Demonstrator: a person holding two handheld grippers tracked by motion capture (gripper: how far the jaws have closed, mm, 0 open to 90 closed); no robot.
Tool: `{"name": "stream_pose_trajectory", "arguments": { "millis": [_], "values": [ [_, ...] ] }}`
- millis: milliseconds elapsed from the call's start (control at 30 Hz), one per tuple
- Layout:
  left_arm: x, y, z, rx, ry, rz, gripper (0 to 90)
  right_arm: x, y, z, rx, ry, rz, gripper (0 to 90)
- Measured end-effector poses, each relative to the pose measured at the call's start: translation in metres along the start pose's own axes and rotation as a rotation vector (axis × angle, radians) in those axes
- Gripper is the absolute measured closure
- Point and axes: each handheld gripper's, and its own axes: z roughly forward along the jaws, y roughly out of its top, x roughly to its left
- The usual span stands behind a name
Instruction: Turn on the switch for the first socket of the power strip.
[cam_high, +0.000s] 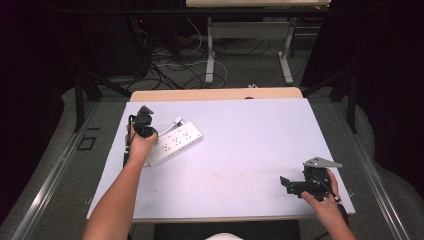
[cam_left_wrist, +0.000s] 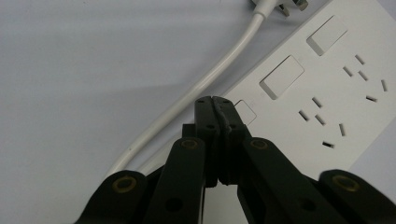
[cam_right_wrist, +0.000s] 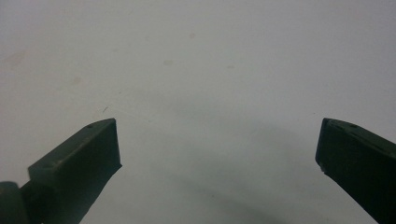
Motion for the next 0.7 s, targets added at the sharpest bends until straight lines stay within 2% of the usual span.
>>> {"name": "stream_pose_trajectory", "arguments": {
  "millis": [233, 700],
  "values": [
    [0.0006, -0.0018, 0.0018, -0.015, -0.006, -0.009, 90.0, 0.0004, 0.0, 0.0003, 0.001, 0.002, 0.0, 0.0],
    [-0.0008, -0.0024, 0.0015, -0.013, 0.007, 0.015, 90.0, 0.0002, 0.0001, 0.0, 0.002, 0.002, -0.001, 0.0]
  ]
}}
